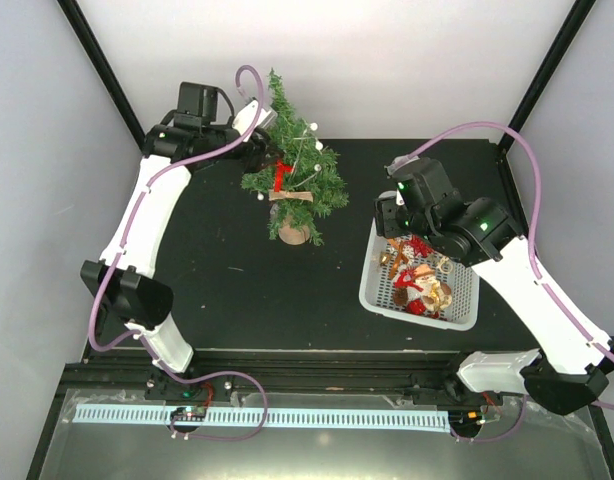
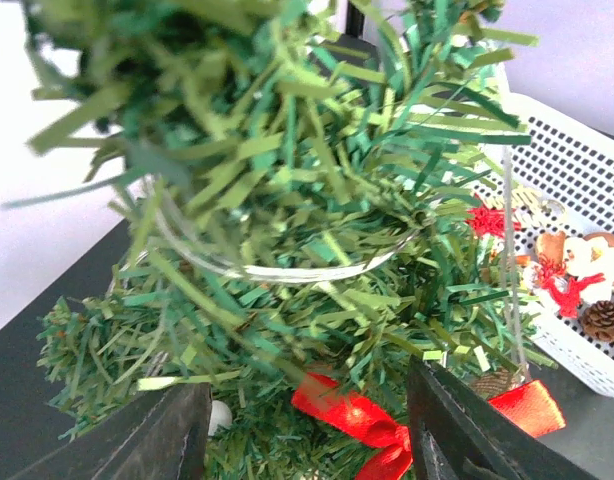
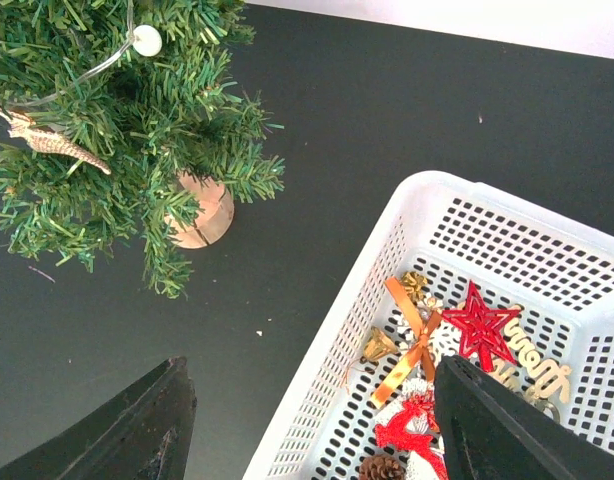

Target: Decorate the small christmas tree

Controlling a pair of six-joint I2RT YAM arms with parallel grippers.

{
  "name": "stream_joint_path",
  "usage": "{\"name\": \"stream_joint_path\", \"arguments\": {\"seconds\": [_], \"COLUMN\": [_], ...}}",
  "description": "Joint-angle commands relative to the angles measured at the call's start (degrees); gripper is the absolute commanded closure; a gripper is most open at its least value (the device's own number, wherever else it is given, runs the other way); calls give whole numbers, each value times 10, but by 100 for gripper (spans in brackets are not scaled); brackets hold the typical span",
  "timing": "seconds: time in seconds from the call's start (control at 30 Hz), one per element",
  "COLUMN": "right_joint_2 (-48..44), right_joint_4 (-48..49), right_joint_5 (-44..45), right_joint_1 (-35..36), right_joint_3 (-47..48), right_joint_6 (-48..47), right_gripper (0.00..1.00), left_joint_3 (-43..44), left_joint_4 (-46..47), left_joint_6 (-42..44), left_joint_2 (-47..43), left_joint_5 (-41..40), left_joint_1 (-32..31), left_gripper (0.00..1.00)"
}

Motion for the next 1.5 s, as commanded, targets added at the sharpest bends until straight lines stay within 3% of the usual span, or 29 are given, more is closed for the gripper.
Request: {"name": "stream_joint_path", "arguments": {"seconds": [0.0, 0.13, 0.4, 0.5, 1.07, 1.47], "right_joint_2": [-13, -13, -14, -14, -27, -34], "right_joint_4": [12, 15, 20, 22, 14, 5], "right_joint_5": [0, -1, -4, -5, 0, 0], "right_joint_1": [-6, -5, -6, -7, -9, -8], "right_joint_3": [-8, -13, -19, -19, -25, -26], "right_joint_6": [3, 4, 5, 5, 14, 19], "right_gripper": [33, 33, 33, 33, 33, 33], "left_joint_3": [20, 1, -46, -53, -49, -62], "left_joint_4": [-9, -14, -21, -26, -63, -44], "left_joint_6": [-6, 1, 3, 7, 33, 20], "left_joint_2": [-18, -35, -65, -68, -45, -37], "left_joint_5": [-4, -4, 24, 36, 66, 59], "left_joint_1": [12, 19, 21, 21, -5, -25], "left_gripper": [45, 47, 69, 72, 80, 78]}}
